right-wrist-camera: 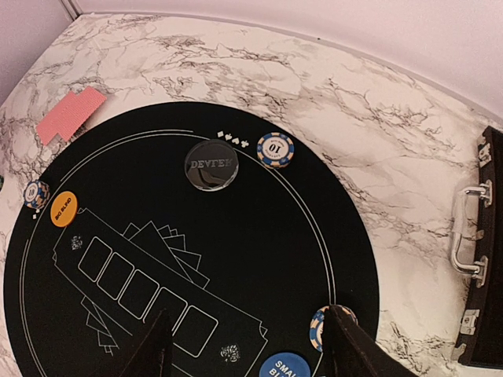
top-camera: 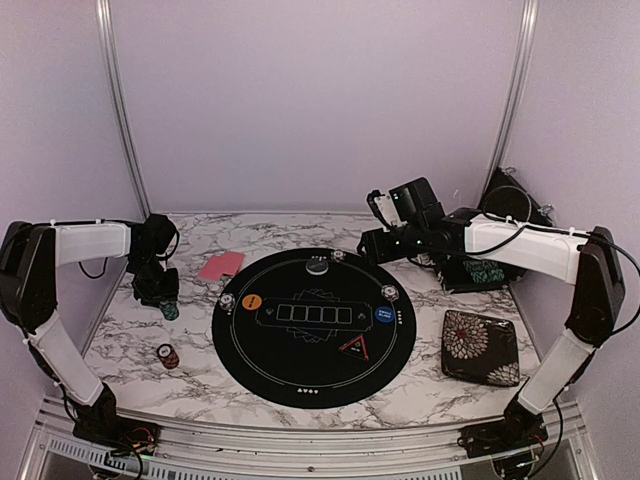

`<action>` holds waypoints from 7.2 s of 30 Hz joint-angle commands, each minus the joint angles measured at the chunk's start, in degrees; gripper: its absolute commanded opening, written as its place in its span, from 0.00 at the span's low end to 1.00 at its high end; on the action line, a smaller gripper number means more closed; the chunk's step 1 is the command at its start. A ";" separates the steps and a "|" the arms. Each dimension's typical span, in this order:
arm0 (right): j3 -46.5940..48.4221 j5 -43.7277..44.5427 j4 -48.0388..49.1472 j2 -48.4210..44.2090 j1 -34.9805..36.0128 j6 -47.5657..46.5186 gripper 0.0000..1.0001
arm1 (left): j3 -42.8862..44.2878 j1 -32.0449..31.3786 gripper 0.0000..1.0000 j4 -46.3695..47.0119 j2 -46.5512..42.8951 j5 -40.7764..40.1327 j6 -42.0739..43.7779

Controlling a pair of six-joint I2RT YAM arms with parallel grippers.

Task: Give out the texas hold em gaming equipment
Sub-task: Pick up the pile of poker chips from the pile of poker chips, then place the poker chips pile at the community card area, then move the pile of poker chips to the small blind area.

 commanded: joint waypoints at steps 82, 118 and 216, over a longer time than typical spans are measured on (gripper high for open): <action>-2.39 -1.73 2.73 -1.03 -1.76 -0.45 0.63 | 7.34 -10.45 0.35 -6.19 -2.74 -0.71 -5.12; -9.17 0.88 0.19 -8.78 -3.52 1.35 0.63 | 46.45 -38.17 0.34 -9.09 34.91 0.23 -10.90; 23.66 3.54 -15.74 25.02 16.78 3.26 0.64 | 17.94 -21.04 0.75 5.78 -0.65 6.83 -3.57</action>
